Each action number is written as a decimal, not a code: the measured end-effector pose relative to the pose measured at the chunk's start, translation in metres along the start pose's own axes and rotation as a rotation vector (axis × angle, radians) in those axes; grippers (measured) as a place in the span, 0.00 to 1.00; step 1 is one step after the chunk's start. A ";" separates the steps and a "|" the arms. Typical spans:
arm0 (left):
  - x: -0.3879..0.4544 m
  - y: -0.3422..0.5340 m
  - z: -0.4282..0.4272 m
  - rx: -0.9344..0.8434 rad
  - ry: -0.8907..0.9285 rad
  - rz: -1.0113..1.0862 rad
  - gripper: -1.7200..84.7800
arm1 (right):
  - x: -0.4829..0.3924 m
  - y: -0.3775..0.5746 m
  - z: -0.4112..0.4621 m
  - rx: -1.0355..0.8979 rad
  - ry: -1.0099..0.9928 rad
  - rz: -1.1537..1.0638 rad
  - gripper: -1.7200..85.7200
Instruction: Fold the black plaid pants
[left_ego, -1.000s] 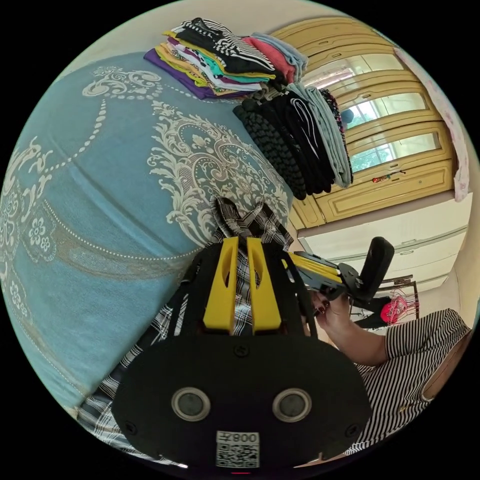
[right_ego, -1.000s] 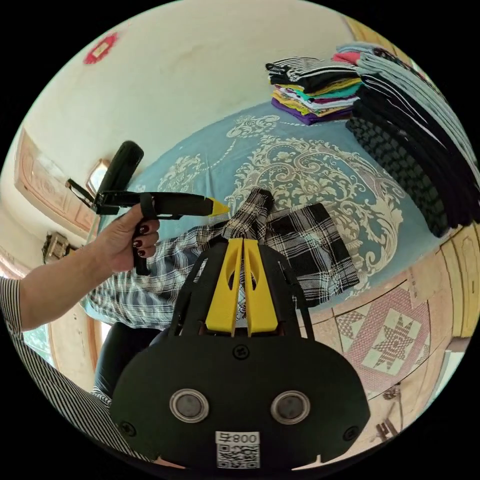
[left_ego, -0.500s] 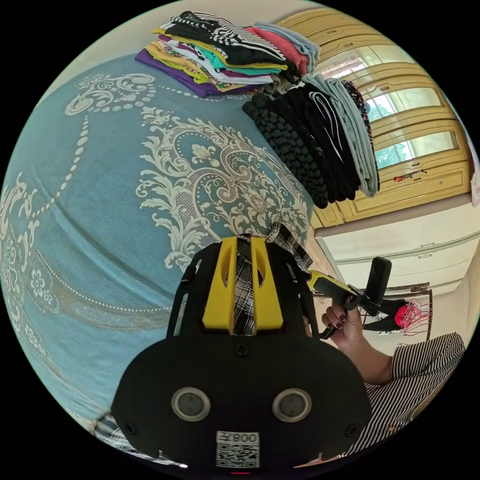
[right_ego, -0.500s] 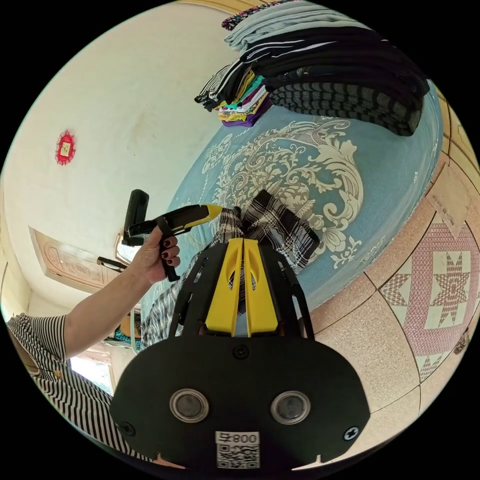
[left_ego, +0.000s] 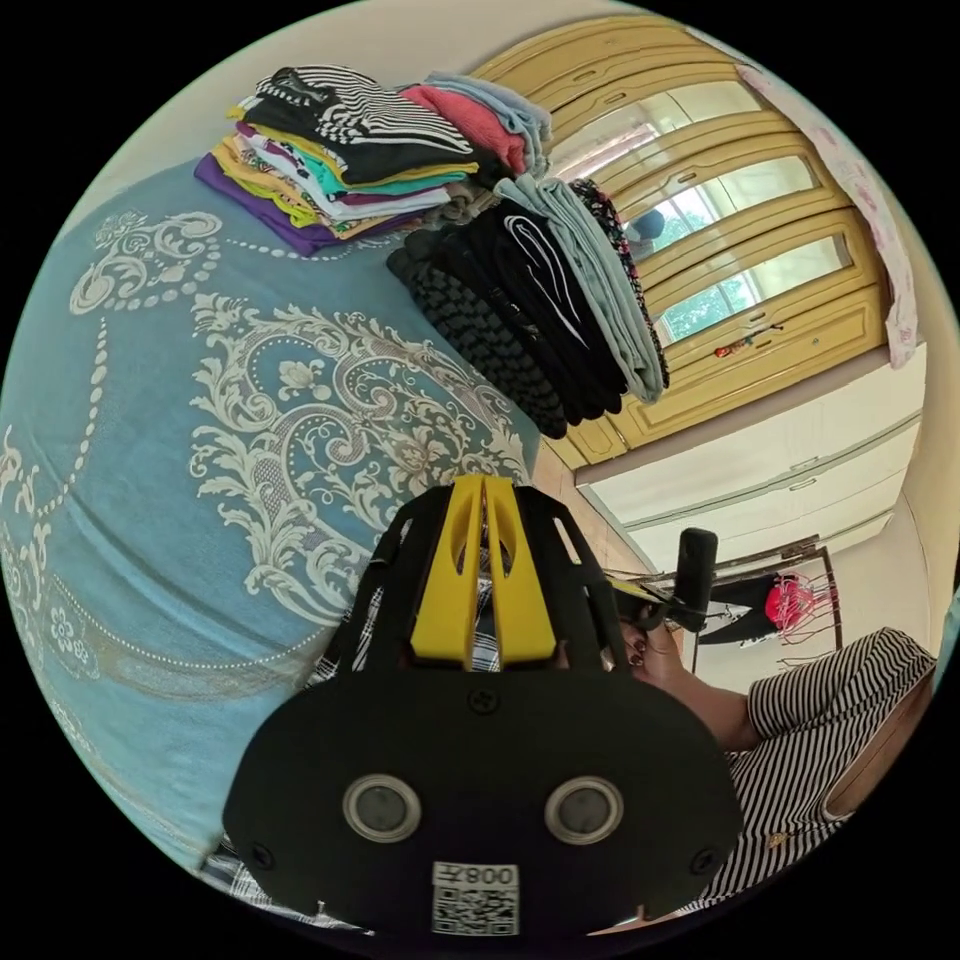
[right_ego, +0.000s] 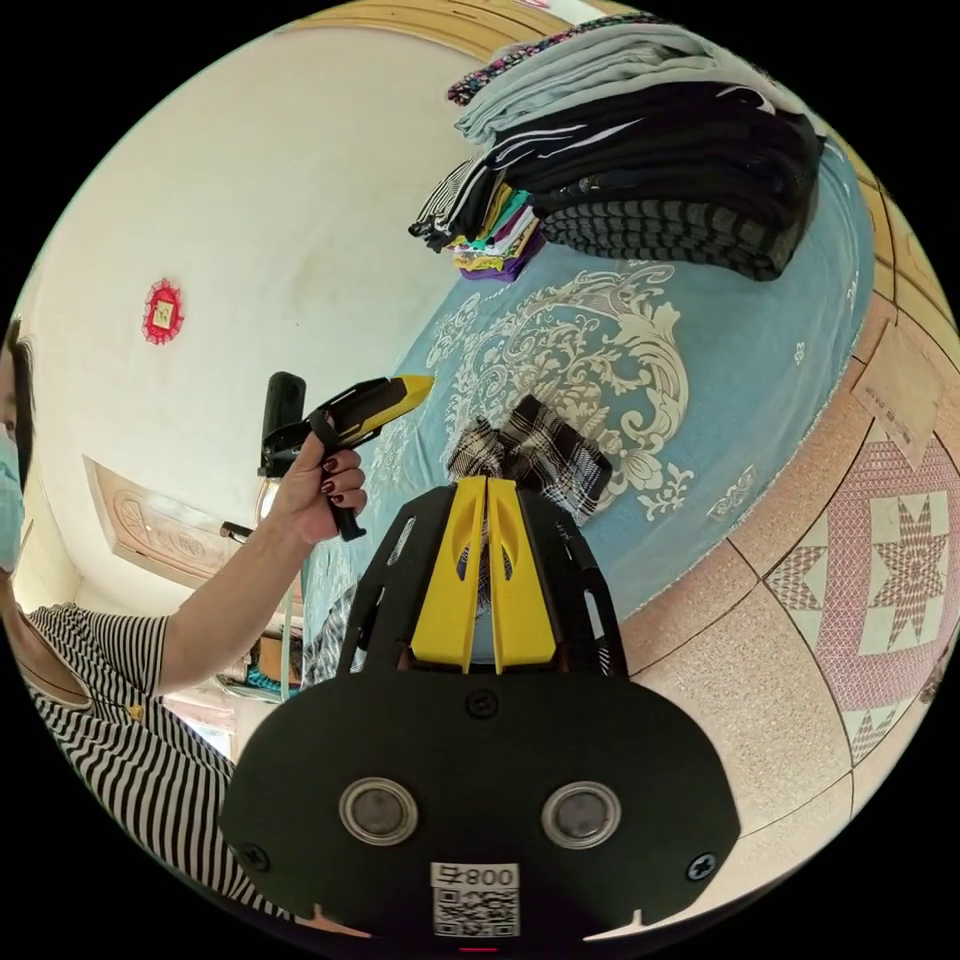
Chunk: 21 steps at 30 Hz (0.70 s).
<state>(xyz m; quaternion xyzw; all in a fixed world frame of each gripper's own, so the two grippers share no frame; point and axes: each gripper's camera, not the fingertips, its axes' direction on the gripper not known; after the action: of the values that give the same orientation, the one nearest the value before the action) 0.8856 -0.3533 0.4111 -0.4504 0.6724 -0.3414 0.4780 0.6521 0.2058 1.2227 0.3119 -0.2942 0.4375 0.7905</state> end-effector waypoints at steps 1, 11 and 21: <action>0.004 -0.004 0.009 -0.012 -0.018 0.019 0.02 | 0.004 0.001 0.000 -0.004 0.006 0.010 0.02; -0.005 0.004 0.062 -0.109 -0.088 0.009 0.05 | 0.056 0.005 0.019 -0.025 -0.007 0.122 0.02; 0.014 -0.010 0.087 -0.083 -0.092 0.041 0.03 | 0.063 -0.002 0.022 0.008 -0.075 0.112 0.02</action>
<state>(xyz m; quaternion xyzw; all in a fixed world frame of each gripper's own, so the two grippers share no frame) 0.9688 -0.3726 0.3882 -0.4711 0.6723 -0.2823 0.4964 0.6782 0.2206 1.2824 0.3144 -0.3389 0.4702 0.7518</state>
